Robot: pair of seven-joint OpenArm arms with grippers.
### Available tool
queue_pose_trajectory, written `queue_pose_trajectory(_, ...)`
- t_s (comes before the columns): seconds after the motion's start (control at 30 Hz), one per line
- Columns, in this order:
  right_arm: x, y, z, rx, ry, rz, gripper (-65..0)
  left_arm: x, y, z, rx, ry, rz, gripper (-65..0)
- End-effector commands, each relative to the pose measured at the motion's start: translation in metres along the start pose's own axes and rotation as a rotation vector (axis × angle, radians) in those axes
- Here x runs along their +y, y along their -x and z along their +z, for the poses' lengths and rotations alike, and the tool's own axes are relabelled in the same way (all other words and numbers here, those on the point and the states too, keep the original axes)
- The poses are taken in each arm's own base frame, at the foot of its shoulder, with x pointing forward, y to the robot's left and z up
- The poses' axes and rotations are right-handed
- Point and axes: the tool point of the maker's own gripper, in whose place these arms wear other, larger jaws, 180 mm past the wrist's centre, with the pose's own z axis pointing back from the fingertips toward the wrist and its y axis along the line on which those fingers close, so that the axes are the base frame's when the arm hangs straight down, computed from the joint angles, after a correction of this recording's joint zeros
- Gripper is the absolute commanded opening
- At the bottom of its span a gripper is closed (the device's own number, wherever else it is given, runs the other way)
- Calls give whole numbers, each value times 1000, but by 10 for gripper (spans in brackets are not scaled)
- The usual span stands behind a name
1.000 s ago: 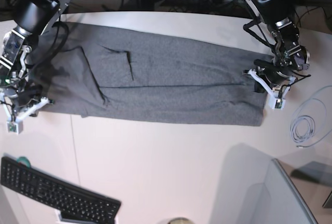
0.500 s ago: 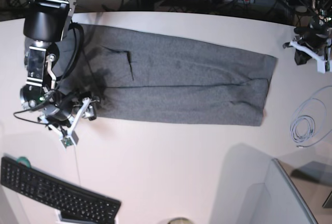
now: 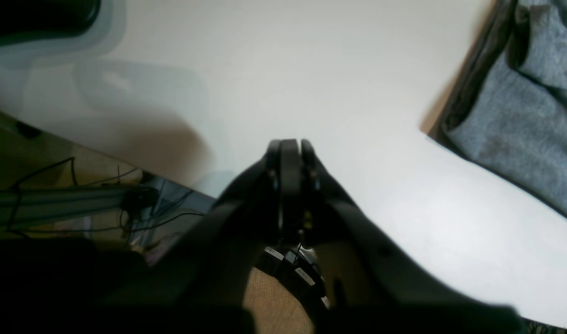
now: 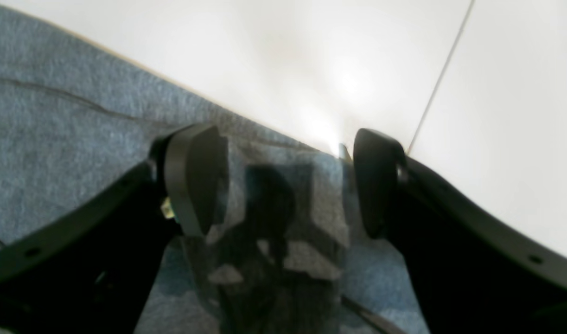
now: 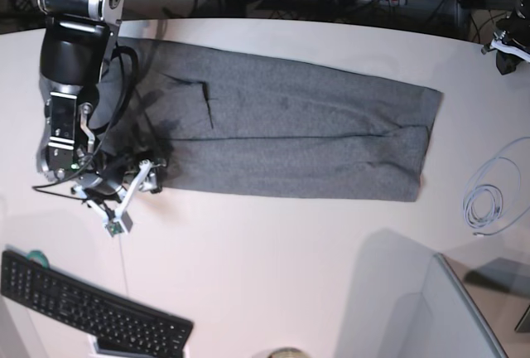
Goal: Layout the t-shirt on the table in an organized manner, then fold the t-shirt properly
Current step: 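Press the shirt's collar end flat with the right gripper, left gripper withdrawn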
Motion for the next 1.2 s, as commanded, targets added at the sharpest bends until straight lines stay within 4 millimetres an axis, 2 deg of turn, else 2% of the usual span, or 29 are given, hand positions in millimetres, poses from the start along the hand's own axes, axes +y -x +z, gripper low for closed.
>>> queue_pose_trajectory(0.0,-7,-17,4,-46,10,2,-275,5,-16,3,-44,-2,-21,-650)
queue_pose_trajectory(0.1,-10,-6,0,-14,6,-7,-389,3,-18,2,-47,1,-20,-650)
queue_pose_trajectory(0.23,-9,0,-1,-3,3,-11,-485,3,-18,2,-49,2,-19,-650)
queue_pose_trajectory(0.33,-9,5,0,1,5,-12,-629,3,-18,2,-49,2,-19,-650)
queue_pose_trajectory(0.53,-10,-4,19,-55,46,30,-639,2,-18,2,-48,3,-20,-650)
queue_pose_trajectory(0.73,-11,12,33,-6,76,50,-641,2,-19,1,-51,4,-18,-650)
queue_pose_trajectory(0.93,6,29,48,36,85,65,-641,2,-10,-6,-31,11,17,-650)
queue_pose_trajectory(1.07,20,36,63,45,93,70,-642,2,-3,-11,-15,16,45,-650)
queue_pose_trajectory(1.17,31,36,65,38,80,86,-641,1,-4,-11,-18,18,44,-650)
